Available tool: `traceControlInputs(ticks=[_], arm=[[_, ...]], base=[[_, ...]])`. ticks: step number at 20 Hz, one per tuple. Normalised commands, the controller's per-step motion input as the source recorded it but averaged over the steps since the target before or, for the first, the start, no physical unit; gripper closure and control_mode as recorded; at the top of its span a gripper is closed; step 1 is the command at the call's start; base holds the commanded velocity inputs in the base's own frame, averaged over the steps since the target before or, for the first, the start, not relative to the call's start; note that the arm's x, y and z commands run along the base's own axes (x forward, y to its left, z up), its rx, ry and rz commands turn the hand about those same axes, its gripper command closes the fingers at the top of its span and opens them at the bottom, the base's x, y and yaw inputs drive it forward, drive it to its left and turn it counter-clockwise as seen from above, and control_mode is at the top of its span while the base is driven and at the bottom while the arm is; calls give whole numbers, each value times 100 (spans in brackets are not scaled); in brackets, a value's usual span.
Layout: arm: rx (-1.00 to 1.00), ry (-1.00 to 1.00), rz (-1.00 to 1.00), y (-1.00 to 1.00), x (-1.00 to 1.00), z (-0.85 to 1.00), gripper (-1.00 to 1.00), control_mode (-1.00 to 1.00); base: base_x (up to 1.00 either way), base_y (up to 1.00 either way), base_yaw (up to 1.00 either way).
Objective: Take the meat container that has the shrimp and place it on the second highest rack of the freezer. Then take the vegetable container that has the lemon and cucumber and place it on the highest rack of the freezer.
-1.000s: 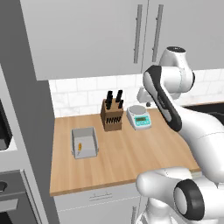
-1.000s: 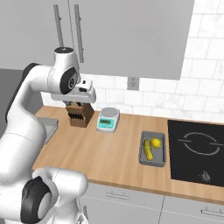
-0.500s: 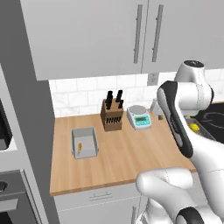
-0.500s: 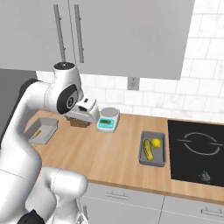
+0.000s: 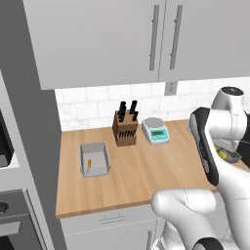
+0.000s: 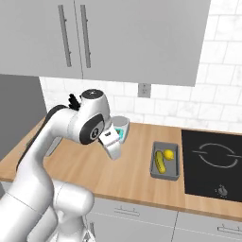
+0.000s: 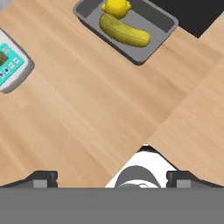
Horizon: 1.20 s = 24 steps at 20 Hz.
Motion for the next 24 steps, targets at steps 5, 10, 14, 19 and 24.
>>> traceControlInputs(ticks=[5, 10, 14, 19, 24], arm=[[21, 12, -51, -100, 0, -21, -100, -100], [4, 9, -18, -93, 5, -23, -100, -100], [0, 3, -15, -56, 23, -36, -100, -100], [0, -1, -16, -27, 21, -44, -100, -100], [5, 0, -17, -46, 21, -58, -100, -100]], base=[[0, 0, 0], [0, 0, 0], [0, 0, 0], [0, 0, 0], [0, 0, 0]])
